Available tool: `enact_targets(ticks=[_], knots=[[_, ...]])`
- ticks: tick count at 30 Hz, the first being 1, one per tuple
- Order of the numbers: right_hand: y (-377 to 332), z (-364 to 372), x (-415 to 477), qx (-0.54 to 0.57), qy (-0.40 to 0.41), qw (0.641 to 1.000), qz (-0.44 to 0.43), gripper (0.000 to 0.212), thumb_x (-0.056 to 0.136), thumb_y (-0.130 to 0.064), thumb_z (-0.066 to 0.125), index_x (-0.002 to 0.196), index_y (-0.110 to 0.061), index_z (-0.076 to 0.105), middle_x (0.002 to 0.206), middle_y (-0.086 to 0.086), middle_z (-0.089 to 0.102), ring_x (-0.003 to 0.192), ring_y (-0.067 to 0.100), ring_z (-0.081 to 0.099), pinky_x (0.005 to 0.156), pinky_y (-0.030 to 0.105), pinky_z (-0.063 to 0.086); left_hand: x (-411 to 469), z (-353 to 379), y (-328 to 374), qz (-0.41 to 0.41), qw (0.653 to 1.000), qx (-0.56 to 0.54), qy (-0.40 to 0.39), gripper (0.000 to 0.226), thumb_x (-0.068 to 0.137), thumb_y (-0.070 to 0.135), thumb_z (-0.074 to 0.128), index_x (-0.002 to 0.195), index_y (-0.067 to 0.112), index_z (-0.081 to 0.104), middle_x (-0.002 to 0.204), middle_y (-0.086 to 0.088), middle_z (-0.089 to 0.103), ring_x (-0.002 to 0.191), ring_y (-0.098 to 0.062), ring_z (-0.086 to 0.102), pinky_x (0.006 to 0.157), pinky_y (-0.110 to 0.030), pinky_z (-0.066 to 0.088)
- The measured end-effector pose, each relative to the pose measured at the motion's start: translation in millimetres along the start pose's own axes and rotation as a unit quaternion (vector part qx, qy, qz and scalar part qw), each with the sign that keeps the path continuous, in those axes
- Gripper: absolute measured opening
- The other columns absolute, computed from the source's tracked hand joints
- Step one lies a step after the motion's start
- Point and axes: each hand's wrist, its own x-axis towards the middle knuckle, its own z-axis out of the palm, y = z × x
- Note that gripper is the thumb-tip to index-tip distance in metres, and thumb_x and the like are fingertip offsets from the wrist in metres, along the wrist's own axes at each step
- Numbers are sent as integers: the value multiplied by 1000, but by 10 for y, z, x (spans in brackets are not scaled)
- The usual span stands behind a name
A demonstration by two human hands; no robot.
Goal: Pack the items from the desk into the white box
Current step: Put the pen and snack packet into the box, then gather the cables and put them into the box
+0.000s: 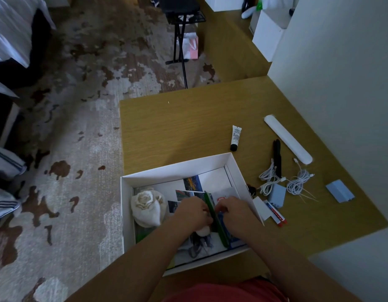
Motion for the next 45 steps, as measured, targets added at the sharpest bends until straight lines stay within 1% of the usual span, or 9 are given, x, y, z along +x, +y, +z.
enact_targets(ticks=[5, 11, 16, 22, 26, 28, 32, 38, 45], knots=[[27, 56, 20, -19, 8, 1000, 10, 24, 85, -7, 53, 104, -18, 63, 106, 5, 61, 84, 12, 50, 74, 19, 42, 24, 142, -17, 20, 997, -61, 31, 44, 75, 34, 73, 114, 17, 67, 113, -4, 68, 104, -18, 61, 88, -26, 46], [74, 116, 37, -65, 7, 997, 29, 7, 83, -15, 58, 84, -22, 55, 80, -3, 56, 70, 10, 49, 59, 18, 36, -10, 267, 41, 33, 999, -36, -11, 31, 69, 39, 76, 88, 15, 75, 69, 5, 60, 70, -11, 54, 65, -20, 39], [46, 82, 33, -86, 31, 996, 13, 6, 85, -15, 54, 86, -20, 58, 81, -4, 53, 74, 10, 49, 67, 19, 39, 7, 188, -15, 30, 996, -77, 32, 29, 79, 29, 70, 106, 16, 72, 106, -3, 71, 96, -15, 64, 84, -22, 46], [-14, -432, -199, 89, 195, 975, -63, 4, 85, -18, 61, 83, -18, 65, 73, -7, 64, 65, 2, 59, 59, 7, 44, 29, -147, 210, 42, 972, -146, 181, 13, 87, 26, 60, 95, 19, 68, 97, 4, 69, 74, -4, 57, 65, -14, 42], [436, -809, -193, 177, 310, 931, 70, 5, 85, -14, 61, 85, -19, 63, 80, -1, 66, 73, 11, 62, 68, 26, 51, 129, -400, 584, 96, 938, -187, 275, 13, 89, 22, 55, 97, 23, 64, 91, 11, 61, 78, -6, 55, 69, -20, 41], [791, -838, -137, 129, 243, 945, 178, 11, 86, -11, 57, 93, -8, 65, 91, 15, 68, 77, 23, 61, 68, 34, 50, 211, -454, 815, 135, 933, -181, 279, 13, 90, 21, 53, 98, 22, 64, 92, 9, 62, 79, -7, 55, 69, -19, 39], [1331, -524, -135, 101, 37, 962, 253, 26, 88, -18, 57, 104, 2, 62, 103, 21, 67, 91, 33, 64, 76, 30, 51, 424, -339, 1260, 215, 944, -133, 214, 18, 89, 13, 52, 103, 16, 64, 100, -3, 64, 80, -9, 53, 69, -19, 41], [1710, -68, -50, 100, 128, 960, 230, 28, 86, -28, 60, 111, -17, 62, 108, 7, 66, 83, 12, 56, 64, 19, 38, 802, 15, 1636, 221, 970, 100, 7, 29, 85, 5, 56, 113, 15, 58, 117, -7, 55, 102, -22, 55, 75, -29, 46], [1893, 153, 175, 85, 128, 959, 239, 29, 89, -27, 54, 115, -12, 54, 118, 12, 57, 104, 23, 54, 87, 32, 41, 1159, 388, 1774, 157, 888, 407, -144, 34, 89, 11, 55, 122, 10, 53, 125, -12, 51, 111, -26, 53, 87, -39, 46]])
